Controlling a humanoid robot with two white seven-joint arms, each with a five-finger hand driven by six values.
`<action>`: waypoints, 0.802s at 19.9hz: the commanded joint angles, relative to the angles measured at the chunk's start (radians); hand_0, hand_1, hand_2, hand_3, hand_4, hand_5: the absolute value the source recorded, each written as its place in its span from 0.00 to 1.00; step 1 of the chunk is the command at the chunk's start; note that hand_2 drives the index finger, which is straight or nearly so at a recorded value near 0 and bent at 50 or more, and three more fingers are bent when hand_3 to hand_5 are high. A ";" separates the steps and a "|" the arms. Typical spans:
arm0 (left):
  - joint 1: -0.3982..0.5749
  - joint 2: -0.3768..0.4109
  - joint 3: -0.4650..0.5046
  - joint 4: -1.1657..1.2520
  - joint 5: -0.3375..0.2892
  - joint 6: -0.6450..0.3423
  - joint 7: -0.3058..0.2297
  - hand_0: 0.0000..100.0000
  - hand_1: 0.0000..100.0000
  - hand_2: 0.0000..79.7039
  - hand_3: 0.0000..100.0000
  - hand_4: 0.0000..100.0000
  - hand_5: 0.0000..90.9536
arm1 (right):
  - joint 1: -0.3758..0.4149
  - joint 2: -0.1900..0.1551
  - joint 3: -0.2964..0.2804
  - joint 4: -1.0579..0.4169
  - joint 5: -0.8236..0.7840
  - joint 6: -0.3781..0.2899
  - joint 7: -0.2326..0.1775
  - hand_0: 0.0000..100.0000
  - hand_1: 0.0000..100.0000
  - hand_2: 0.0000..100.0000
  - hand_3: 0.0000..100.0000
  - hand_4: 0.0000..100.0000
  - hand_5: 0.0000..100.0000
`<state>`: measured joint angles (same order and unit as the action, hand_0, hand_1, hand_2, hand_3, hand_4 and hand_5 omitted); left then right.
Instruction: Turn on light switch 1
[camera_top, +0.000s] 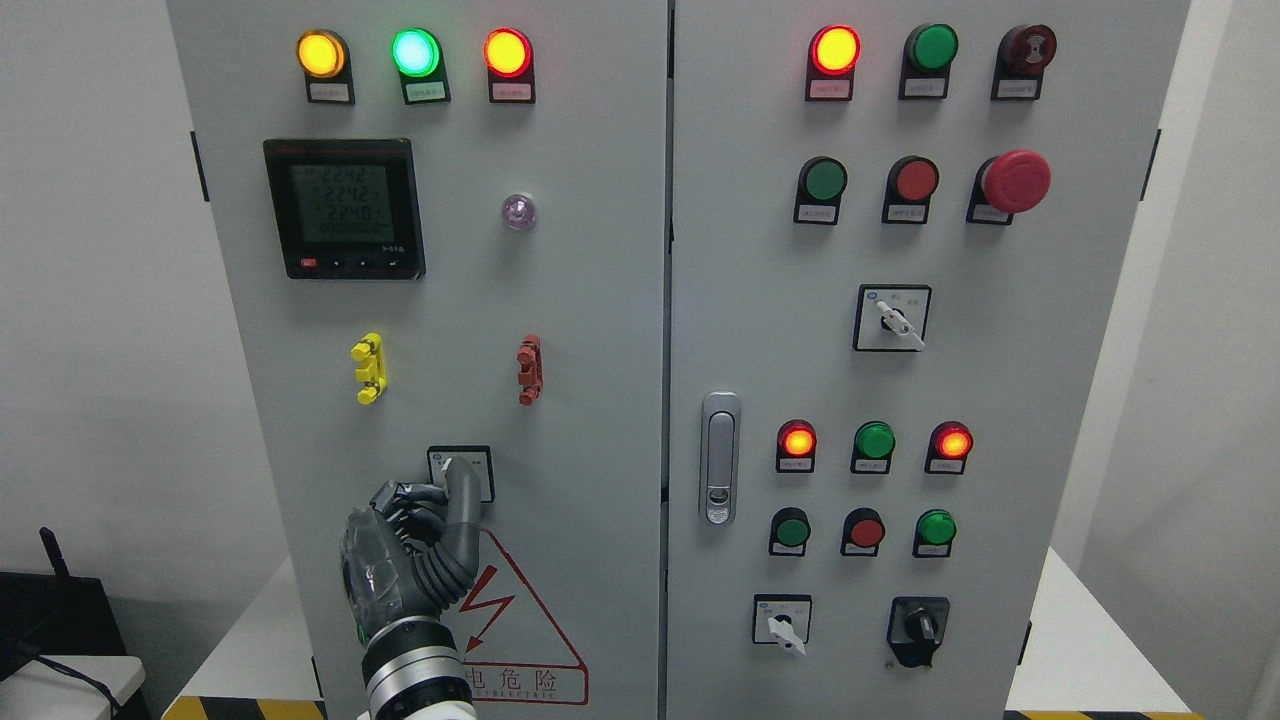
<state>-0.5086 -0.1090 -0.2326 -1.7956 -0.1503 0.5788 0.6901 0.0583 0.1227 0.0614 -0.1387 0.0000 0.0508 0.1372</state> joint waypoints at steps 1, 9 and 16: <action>-0.002 0.000 0.001 0.001 0.000 -0.001 -0.001 0.50 0.41 0.79 0.93 0.90 0.99 | 0.000 0.000 0.000 0.001 -0.018 0.000 -0.001 0.12 0.39 0.00 0.00 0.00 0.00; -0.002 0.000 0.001 0.001 0.003 0.001 -0.007 0.57 0.38 0.81 0.94 0.90 0.99 | 0.000 0.000 0.000 0.001 -0.017 0.000 -0.001 0.12 0.39 0.00 0.00 0.00 0.00; -0.001 0.000 -0.001 0.002 0.011 -0.001 -0.009 0.64 0.26 0.82 0.95 0.90 0.99 | 0.000 0.000 0.000 0.001 -0.018 0.000 -0.001 0.12 0.39 0.00 0.00 0.00 0.00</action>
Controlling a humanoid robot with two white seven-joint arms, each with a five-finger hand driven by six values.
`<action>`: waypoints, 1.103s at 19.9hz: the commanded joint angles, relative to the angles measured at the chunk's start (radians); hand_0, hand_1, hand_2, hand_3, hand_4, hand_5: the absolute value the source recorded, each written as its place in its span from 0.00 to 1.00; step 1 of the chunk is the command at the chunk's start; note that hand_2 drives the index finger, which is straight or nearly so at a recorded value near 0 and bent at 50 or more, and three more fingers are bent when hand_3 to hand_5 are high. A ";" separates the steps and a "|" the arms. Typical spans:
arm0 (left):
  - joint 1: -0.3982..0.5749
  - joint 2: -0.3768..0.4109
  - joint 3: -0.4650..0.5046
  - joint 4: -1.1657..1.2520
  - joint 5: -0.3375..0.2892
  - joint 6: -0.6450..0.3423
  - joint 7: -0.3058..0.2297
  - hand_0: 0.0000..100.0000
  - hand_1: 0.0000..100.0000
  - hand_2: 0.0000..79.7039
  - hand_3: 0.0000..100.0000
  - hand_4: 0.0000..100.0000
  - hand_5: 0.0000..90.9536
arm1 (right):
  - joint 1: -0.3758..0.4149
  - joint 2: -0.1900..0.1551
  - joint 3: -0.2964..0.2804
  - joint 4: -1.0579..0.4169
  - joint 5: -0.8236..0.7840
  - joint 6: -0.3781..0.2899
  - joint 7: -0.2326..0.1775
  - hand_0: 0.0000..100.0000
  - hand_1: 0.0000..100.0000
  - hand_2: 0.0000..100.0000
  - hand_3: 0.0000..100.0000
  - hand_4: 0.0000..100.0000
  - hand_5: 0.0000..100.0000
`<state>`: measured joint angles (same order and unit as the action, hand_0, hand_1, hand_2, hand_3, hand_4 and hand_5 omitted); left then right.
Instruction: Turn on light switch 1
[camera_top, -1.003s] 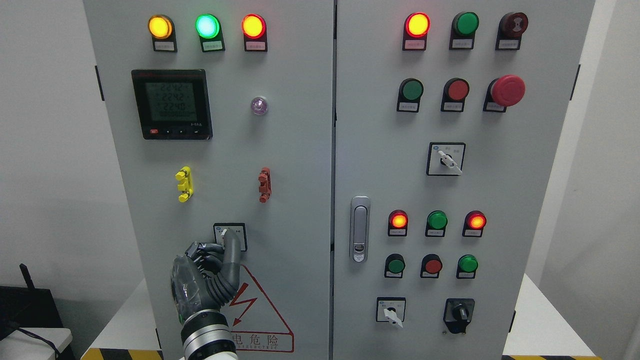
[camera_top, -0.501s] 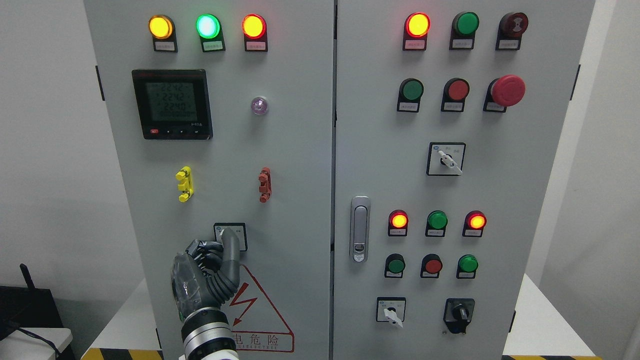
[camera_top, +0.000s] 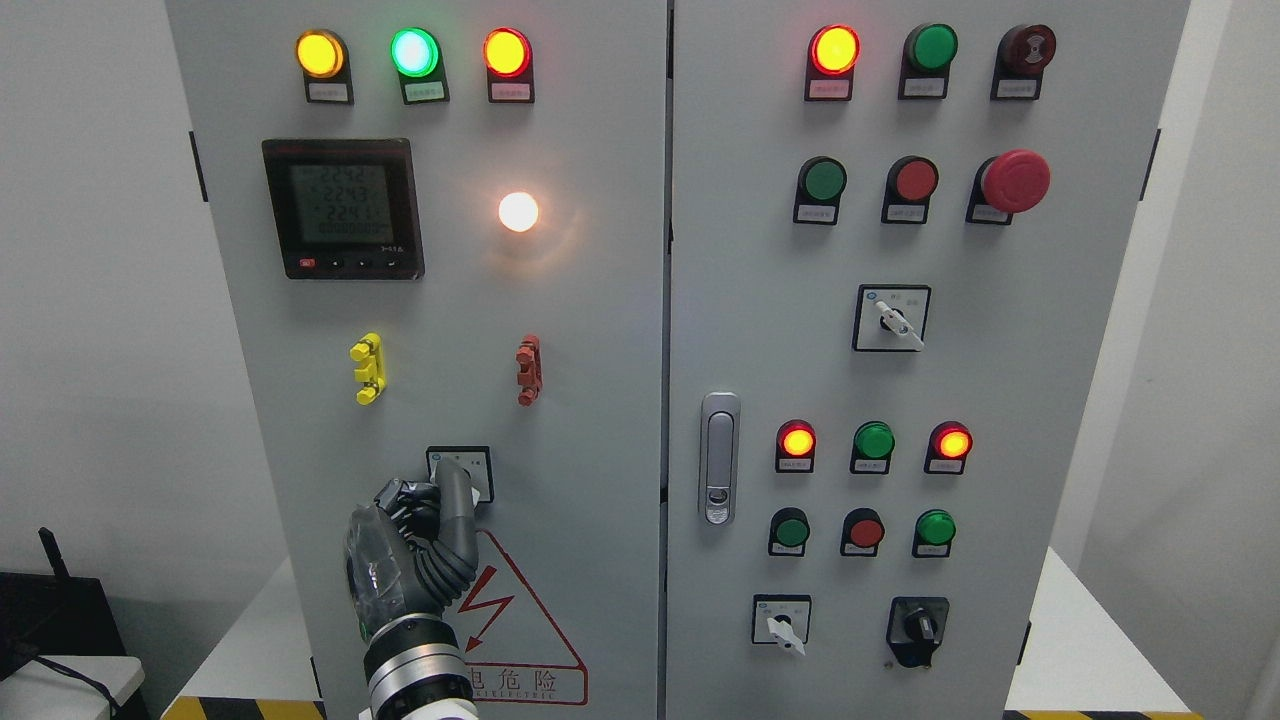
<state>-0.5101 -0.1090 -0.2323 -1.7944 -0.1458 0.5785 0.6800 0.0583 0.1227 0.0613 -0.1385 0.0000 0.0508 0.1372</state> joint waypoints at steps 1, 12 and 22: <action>0.001 0.000 0.001 0.001 0.006 0.000 0.001 0.63 0.26 0.82 0.95 0.90 0.99 | 0.000 0.000 0.000 0.000 -0.017 0.000 -0.001 0.12 0.39 0.00 0.00 0.00 0.00; 0.005 0.000 -0.001 0.000 0.006 0.001 0.001 0.25 0.31 0.83 0.95 0.90 0.99 | 0.000 0.000 0.000 0.000 -0.018 0.000 -0.001 0.12 0.39 0.00 0.00 0.00 0.00; 0.022 -0.001 0.001 -0.005 0.006 -0.012 0.000 0.13 0.33 0.84 0.96 0.90 0.99 | 0.000 0.000 0.000 0.000 -0.018 0.000 -0.001 0.12 0.39 0.00 0.00 0.00 0.00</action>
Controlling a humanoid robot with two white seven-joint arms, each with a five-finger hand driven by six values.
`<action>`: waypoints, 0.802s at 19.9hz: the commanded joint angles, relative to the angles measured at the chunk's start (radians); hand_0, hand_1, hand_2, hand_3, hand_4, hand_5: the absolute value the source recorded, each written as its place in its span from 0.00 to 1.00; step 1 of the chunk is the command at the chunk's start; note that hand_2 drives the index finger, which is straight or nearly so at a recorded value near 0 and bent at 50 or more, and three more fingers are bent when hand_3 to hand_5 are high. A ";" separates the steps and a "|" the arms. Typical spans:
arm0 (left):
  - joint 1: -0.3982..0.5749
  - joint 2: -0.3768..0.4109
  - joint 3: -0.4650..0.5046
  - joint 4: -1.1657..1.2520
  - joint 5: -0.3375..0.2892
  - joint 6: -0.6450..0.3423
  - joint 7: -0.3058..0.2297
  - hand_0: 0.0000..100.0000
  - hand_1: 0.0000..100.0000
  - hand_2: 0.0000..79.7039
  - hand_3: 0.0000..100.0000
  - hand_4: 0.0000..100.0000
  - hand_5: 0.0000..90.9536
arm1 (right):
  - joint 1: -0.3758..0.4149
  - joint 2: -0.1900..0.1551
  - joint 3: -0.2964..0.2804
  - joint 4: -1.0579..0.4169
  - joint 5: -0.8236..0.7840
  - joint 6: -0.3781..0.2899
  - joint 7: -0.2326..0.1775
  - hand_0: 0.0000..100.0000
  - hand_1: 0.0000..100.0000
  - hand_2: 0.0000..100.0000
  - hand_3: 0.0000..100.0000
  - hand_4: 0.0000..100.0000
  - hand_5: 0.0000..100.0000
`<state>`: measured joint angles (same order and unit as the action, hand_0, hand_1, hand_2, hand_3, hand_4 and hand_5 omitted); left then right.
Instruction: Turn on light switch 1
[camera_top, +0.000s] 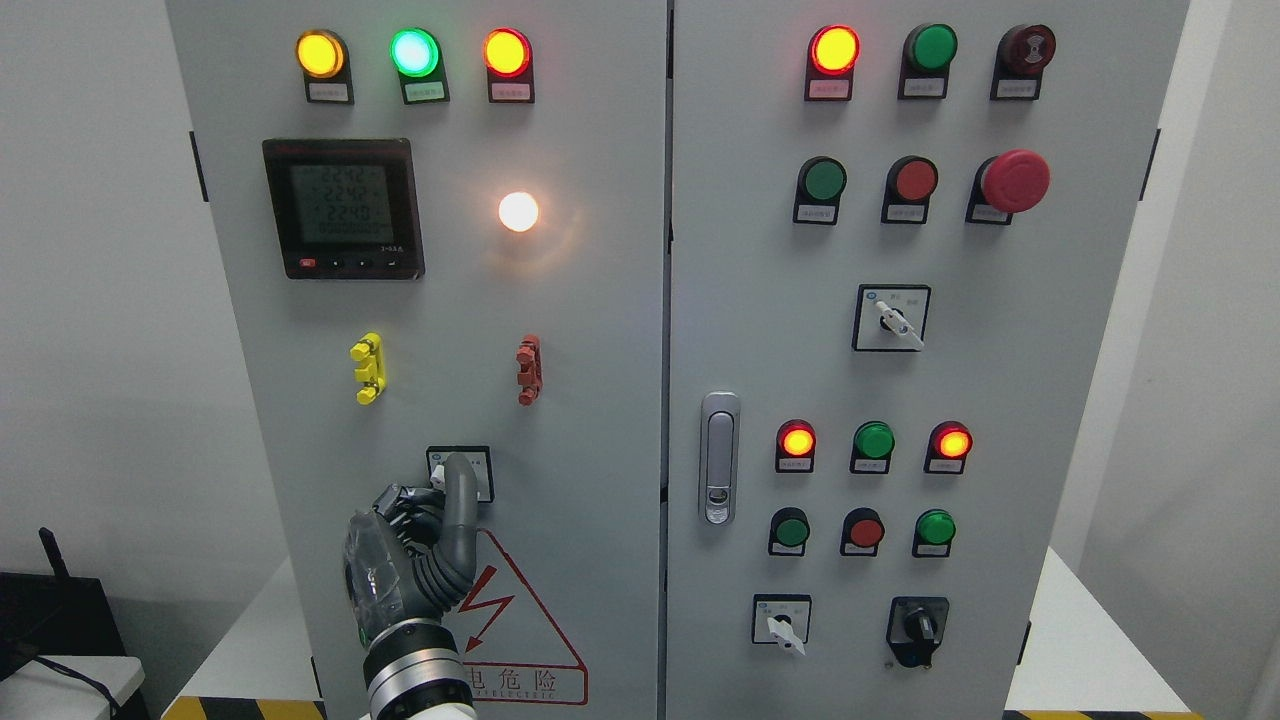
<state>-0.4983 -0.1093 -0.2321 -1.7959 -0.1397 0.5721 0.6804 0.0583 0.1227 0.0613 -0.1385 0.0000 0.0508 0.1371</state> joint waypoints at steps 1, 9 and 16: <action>0.014 -0.001 0.002 -0.005 0.000 -0.008 -0.001 0.12 0.34 0.84 0.96 0.90 0.99 | 0.000 0.000 0.000 0.000 -0.018 0.000 -0.001 0.12 0.39 0.00 0.00 0.00 0.00; 0.078 0.000 0.010 -0.028 -0.001 -0.058 -0.002 0.07 0.36 0.85 0.97 0.91 0.99 | 0.000 0.000 0.000 -0.001 -0.017 0.000 0.001 0.12 0.39 0.00 0.00 0.00 0.00; 0.205 0.011 0.080 -0.025 -0.001 -0.275 -0.050 0.08 0.38 0.88 0.99 0.92 0.99 | 0.000 0.000 0.000 -0.001 -0.018 0.000 -0.001 0.12 0.39 0.00 0.00 0.00 0.00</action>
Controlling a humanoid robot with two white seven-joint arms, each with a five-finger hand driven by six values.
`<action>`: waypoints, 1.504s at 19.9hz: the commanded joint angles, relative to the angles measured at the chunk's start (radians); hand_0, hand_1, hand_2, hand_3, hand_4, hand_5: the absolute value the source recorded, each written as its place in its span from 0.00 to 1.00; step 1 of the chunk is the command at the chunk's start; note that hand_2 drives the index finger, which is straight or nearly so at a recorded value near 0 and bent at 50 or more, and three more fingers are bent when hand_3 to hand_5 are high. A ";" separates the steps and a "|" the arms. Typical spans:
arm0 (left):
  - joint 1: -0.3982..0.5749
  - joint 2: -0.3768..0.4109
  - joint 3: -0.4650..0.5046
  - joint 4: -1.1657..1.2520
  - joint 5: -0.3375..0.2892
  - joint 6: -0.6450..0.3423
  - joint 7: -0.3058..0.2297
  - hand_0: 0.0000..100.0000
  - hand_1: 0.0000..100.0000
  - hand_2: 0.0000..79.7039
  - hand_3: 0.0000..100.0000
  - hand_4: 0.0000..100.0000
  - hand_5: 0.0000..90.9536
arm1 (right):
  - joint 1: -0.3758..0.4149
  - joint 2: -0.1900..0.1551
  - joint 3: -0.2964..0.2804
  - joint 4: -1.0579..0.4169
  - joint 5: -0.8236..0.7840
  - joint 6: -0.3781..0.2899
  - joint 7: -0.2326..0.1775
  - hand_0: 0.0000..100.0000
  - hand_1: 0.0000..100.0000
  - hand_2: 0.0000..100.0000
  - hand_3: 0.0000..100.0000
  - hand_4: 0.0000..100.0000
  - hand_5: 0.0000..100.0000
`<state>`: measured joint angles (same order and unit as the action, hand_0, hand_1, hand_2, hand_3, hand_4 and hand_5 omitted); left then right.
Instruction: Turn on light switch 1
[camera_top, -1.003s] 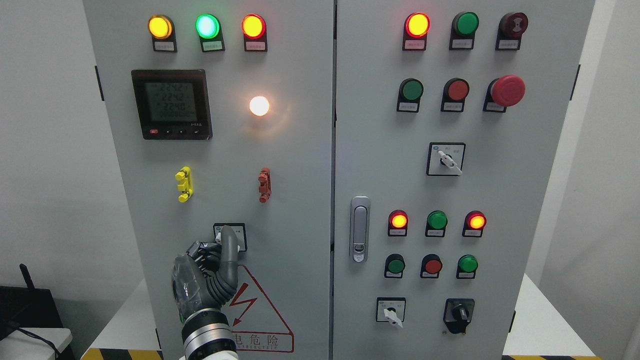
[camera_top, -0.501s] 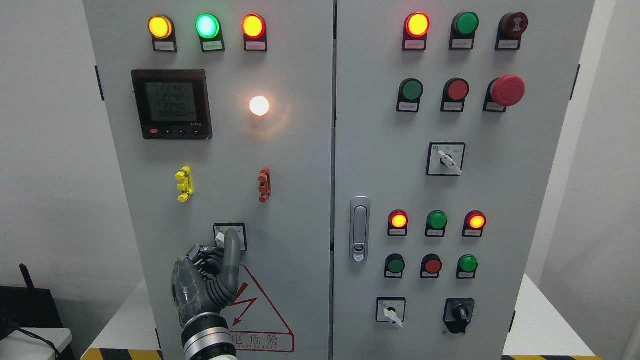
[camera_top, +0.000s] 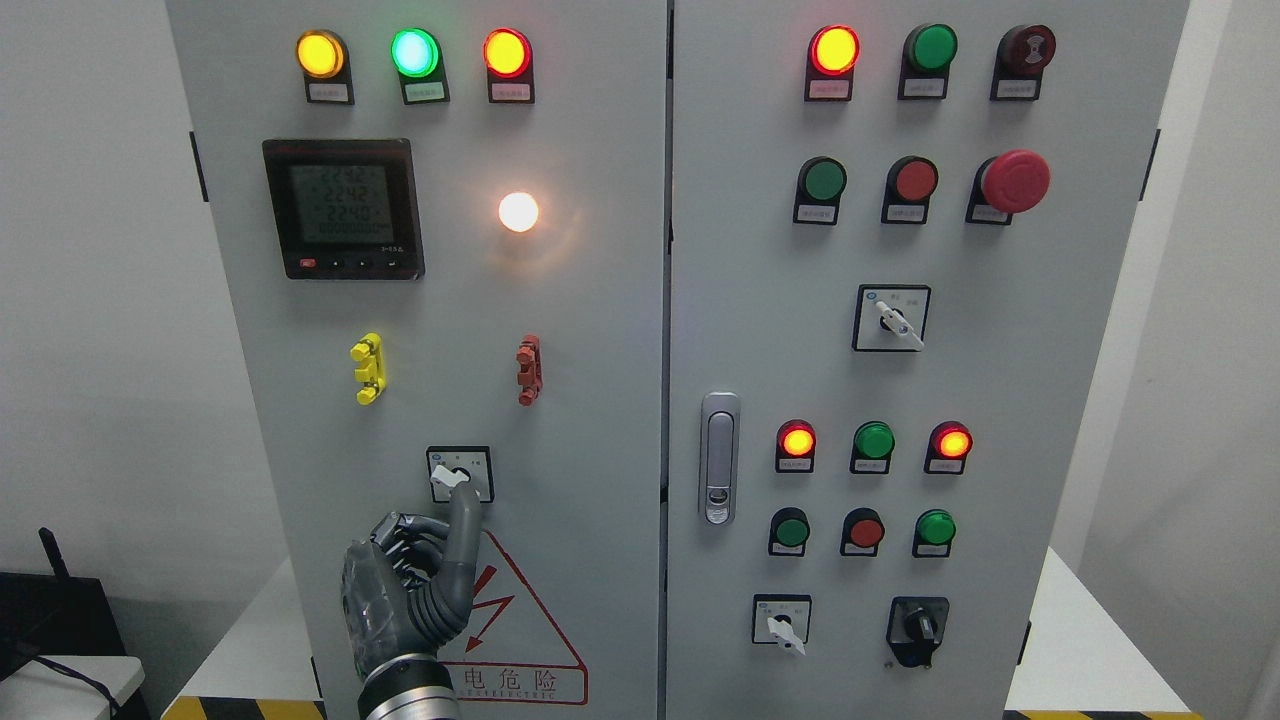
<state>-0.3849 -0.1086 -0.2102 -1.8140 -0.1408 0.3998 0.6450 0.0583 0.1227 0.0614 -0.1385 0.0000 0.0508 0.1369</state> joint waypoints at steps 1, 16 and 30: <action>0.128 0.013 0.072 -0.004 0.000 -0.172 -0.034 0.09 0.37 0.88 0.99 0.92 0.99 | 0.000 0.000 0.000 -0.001 -0.017 0.000 0.001 0.12 0.39 0.00 0.00 0.00 0.00; 0.633 0.102 0.753 0.516 0.075 -0.959 -0.538 0.12 0.13 0.60 0.78 0.81 0.50 | 0.000 0.000 0.000 -0.001 -0.018 0.000 0.000 0.12 0.39 0.00 0.00 0.00 0.00; 0.764 0.181 0.833 1.494 0.058 -0.998 -0.696 0.30 0.05 0.00 0.01 0.07 0.00 | 0.000 0.000 0.000 0.000 -0.018 0.000 0.001 0.12 0.39 0.00 0.00 0.00 0.00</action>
<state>0.3338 0.0108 0.5109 -0.9403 -0.0740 -0.6363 -0.0447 0.0583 0.1227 0.0614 -0.1388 0.0000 0.0508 0.1371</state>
